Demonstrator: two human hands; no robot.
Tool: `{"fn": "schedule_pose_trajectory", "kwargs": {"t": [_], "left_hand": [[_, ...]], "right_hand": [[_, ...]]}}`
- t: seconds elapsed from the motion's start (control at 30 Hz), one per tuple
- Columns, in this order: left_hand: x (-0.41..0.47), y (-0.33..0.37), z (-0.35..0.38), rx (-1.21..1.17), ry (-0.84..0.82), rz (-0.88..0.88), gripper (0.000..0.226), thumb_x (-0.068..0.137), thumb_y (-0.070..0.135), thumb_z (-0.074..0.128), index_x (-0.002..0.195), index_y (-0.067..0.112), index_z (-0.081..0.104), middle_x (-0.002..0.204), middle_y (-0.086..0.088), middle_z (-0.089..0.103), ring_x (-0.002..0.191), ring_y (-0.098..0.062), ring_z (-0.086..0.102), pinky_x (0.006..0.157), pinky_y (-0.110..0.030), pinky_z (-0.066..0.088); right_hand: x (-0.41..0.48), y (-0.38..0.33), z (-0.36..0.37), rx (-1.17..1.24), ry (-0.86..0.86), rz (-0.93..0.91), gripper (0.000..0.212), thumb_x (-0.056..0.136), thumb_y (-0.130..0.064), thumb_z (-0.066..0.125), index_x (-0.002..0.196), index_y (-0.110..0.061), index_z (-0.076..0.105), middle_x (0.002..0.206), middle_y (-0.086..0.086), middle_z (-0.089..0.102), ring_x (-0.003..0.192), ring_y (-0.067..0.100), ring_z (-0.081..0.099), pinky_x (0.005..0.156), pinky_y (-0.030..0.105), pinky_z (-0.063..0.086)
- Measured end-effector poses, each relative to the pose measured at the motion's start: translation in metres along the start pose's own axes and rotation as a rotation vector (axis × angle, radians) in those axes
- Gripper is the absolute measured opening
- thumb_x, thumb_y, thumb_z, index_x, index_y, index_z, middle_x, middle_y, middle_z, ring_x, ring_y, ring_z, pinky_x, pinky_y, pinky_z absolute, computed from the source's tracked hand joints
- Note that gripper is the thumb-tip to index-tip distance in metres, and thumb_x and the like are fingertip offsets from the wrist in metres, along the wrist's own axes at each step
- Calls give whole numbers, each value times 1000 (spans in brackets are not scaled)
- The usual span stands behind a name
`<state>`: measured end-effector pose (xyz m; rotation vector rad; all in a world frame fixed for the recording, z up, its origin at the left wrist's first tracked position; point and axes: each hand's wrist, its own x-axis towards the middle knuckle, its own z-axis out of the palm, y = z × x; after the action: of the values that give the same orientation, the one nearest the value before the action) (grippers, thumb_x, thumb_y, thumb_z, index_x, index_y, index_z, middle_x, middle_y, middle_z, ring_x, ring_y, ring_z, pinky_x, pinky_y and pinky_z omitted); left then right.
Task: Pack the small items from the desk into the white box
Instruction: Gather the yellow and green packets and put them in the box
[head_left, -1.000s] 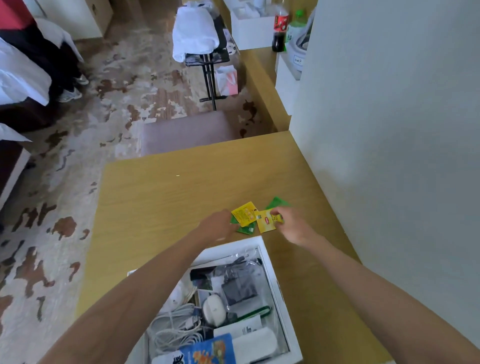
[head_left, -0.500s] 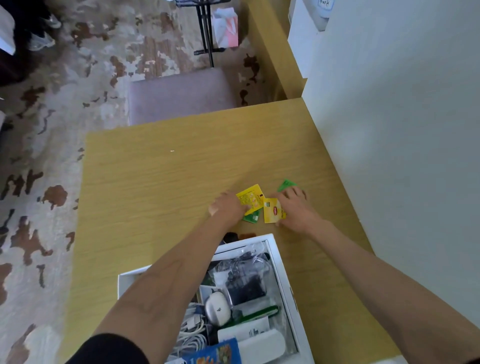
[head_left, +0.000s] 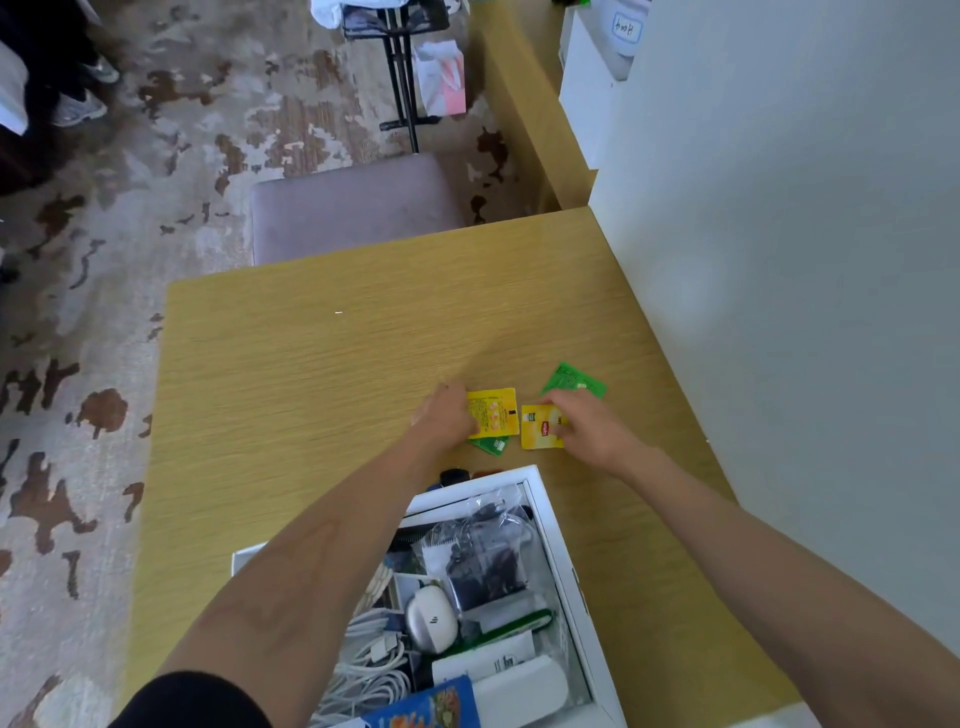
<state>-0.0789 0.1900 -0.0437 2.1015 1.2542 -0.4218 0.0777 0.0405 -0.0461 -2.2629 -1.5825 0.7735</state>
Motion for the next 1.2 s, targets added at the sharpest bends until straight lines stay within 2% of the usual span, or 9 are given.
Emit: {"fn": "schedule_pose_trajectory", "kwargs": {"t": [0.13,0.23,0.37,0.5,0.7,0.87,0.97,1.1,1.2], "left_hand": [[3,0,7,153,18,189,50,78,10,60,126,15,46,125,-15,45,114,-34,49,89,-42,46],[6,-2,11,132,10,198,48,75,10,63,120,13,47,118,-14,50,107,-32,52,85,-42,48],[7,-7,12,-17,-71,170,27,67,9,66,84,19,48,83,-1,55,80,-21,53,61,-32,43],[9,-11,8,-52,-124,206,32,67,6,68,58,22,43,63,7,46,71,-18,48,49,-25,31],[-6,-8,-18,-423,-158,273,23,72,4,75,74,17,56,75,-2,55,76,-19,51,66,-29,41],[-52,-2,-53,-772,-130,364,13,80,13,71,88,21,63,78,5,65,69,-8,58,57,-23,47],[-85,3,-66,-908,-57,395,12,86,12,66,97,16,65,87,2,69,77,-9,63,62,-24,52],[-131,-1,-69,-1137,72,330,9,91,13,58,97,18,62,91,0,69,82,-13,65,64,-23,54],[-162,-11,-65,-1209,102,339,9,92,13,56,98,18,61,92,0,71,83,-16,68,77,-31,57]], "right_hand": [[4,-8,3,117,38,-1,34,85,-8,68,117,-17,63,116,3,65,109,20,57,90,34,46],[11,-17,9,192,7,65,36,84,-13,71,119,-17,62,118,5,64,109,21,57,91,33,45],[19,-27,19,179,-18,84,39,81,-17,74,118,-15,61,118,7,60,112,23,53,94,35,43],[19,-34,24,226,-56,160,42,76,-20,77,115,-18,61,111,2,62,100,21,58,84,39,49],[11,-39,-3,360,49,144,23,82,-16,73,103,-13,62,94,2,60,83,20,57,69,32,42],[-16,-49,-47,597,88,59,12,91,-14,64,100,-8,60,80,2,60,70,13,54,66,29,42],[-33,-64,-71,712,127,38,12,91,-22,65,102,-24,60,82,-6,66,65,-2,61,59,12,48],[-55,-89,-87,726,135,-15,11,87,-34,69,91,-40,61,82,-13,67,69,4,62,65,23,51],[-68,-111,-88,688,120,-121,25,87,-29,69,103,-44,56,101,-18,60,79,-3,63,67,14,51]]}}
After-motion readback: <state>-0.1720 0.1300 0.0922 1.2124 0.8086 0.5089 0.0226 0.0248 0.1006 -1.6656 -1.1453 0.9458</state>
